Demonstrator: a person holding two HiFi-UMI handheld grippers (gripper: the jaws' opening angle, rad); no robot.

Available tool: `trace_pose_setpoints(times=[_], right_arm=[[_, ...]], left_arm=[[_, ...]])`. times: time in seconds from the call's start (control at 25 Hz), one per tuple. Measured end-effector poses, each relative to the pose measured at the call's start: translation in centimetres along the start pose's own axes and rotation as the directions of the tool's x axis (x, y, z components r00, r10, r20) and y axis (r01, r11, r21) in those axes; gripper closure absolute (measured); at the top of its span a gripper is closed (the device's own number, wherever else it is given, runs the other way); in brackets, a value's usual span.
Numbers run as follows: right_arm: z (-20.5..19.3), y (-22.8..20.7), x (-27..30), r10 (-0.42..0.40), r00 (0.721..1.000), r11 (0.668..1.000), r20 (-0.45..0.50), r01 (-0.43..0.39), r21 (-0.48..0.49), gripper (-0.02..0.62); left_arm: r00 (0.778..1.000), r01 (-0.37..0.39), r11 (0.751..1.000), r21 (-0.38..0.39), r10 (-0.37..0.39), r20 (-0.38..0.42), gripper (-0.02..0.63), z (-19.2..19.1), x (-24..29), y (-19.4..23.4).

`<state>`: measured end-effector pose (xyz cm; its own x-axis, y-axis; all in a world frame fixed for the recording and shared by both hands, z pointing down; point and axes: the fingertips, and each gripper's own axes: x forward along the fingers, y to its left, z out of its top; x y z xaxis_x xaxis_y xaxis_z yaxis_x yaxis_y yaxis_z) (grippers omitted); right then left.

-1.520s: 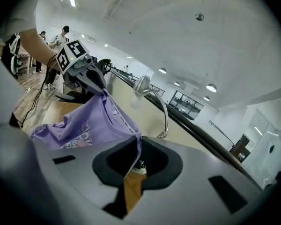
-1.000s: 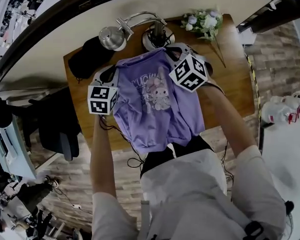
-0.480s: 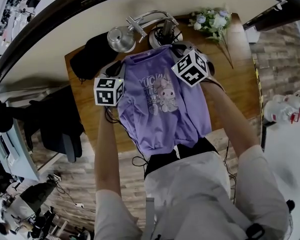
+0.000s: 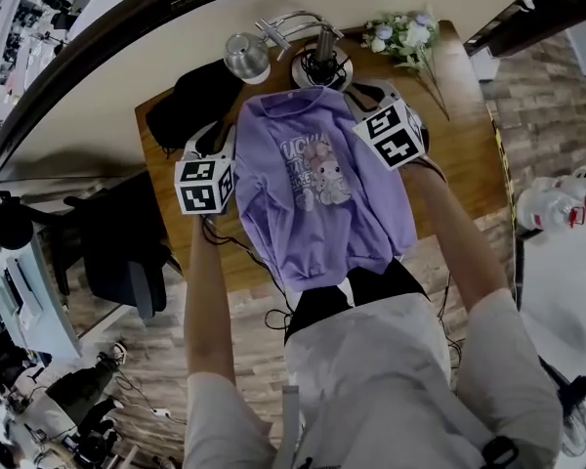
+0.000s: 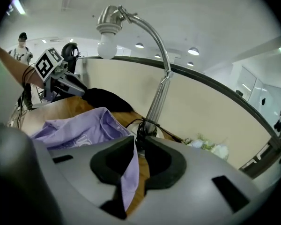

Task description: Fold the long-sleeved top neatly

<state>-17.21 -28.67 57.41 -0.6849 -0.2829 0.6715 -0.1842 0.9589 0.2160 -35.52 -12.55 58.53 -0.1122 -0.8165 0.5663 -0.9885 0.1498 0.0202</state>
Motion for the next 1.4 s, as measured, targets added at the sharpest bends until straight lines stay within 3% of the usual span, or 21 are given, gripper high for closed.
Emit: trace_pose_setpoints(times=[0.2,0.48,0.84,0.96,1.2,1.4], right_arm=[[-2.1,2.0,-4.0,-0.022,1.0,0.997,0.007,0.022,0.073,0.515],[-6.9,5.5,-11.1,-0.053,0.999,0.983,0.008,0.05,0.176,0.512],[-19.3,11.0,-18.6,-0.058,0.997,0.92,-0.049,0.072,0.385,0.512],[-24.5,13.7,-20.6,-0.036,0.996,0.896,-0.085,0.07,0.438,0.508],[-34.2,18.0,-21.9,0.039,0.991,0.835,-0.127,0.038,0.549,0.504],[-36.2,20.2,-19.6,0.16,0.984,0.792,-0.081,-0.079,0.605,0.379]], left_arm=[[0.999,0.024,1.0,0.017,-0.024,0.039,0.511,-0.3,-3.3,-2.4],[0.992,0.111,0.992,0.056,-0.114,0.062,0.512,-3.2,-9.0,-9.7],[0.972,0.223,0.974,0.035,-0.225,0.067,0.521,-8.4,-14.1,-19.5],[0.971,0.23,0.973,0.018,-0.231,0.065,0.575,-9.6,-15.3,-21.7],[0.963,0.263,0.964,0.026,-0.264,0.047,0.581,-11.4,-17.0,-25.6],[0.967,0.255,0.966,0.048,-0.255,-0.01,0.581,-13.5,-17.7,-26.3]])
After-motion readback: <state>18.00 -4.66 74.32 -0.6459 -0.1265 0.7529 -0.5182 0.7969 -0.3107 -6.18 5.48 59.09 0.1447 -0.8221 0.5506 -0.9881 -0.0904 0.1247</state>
